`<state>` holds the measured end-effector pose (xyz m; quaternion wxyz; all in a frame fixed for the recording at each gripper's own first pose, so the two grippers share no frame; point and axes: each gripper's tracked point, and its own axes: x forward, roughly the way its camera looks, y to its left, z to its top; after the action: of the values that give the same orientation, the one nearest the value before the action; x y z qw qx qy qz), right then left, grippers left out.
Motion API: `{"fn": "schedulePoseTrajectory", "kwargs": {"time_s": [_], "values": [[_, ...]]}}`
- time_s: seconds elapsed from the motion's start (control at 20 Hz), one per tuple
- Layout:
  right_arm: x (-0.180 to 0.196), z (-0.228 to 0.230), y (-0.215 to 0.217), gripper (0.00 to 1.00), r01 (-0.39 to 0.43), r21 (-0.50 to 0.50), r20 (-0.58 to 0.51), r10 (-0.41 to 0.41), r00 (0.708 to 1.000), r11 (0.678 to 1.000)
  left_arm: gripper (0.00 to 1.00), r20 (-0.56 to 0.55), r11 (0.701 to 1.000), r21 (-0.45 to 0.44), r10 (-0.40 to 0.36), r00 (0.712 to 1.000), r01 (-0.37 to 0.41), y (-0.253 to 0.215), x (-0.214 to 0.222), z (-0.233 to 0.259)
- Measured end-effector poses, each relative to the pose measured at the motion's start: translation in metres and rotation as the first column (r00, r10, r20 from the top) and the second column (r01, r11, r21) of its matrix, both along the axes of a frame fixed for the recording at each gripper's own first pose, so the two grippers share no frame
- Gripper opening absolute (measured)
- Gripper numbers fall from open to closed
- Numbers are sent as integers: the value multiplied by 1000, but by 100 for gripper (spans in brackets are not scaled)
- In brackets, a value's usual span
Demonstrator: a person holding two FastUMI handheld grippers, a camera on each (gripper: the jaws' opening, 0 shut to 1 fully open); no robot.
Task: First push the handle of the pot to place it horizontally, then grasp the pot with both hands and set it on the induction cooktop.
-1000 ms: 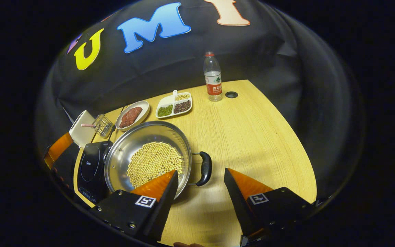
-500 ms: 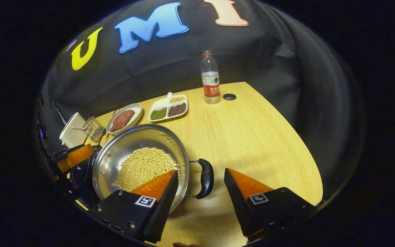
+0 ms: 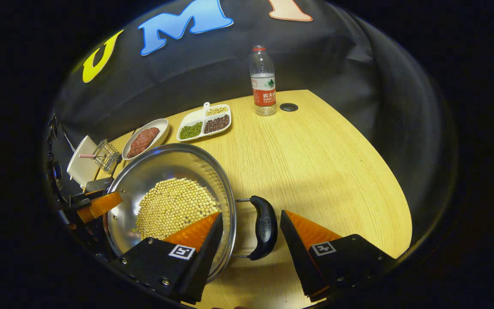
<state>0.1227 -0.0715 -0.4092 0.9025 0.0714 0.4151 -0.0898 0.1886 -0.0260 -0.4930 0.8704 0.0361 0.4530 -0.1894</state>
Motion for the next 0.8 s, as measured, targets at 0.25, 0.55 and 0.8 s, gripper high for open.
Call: {"fn": "schedulePoseTrajectory", "kwargs": {"time_s": [0.25,0.55,0.8], "values": [[2,-16,3,77,12,17,-44,-11,999,1000,72,-24,999,40,-23,999,24,0,-3,-10],[2,-17,2,57,48,53,-78,-44,996,997,63,-64,998,68,-7,998,11,1,-6,-7],[2,-14,2,53,37,53,-106,-32,994,998,63,-81,996,84,-14,997,21,0,-14,-7]]}}
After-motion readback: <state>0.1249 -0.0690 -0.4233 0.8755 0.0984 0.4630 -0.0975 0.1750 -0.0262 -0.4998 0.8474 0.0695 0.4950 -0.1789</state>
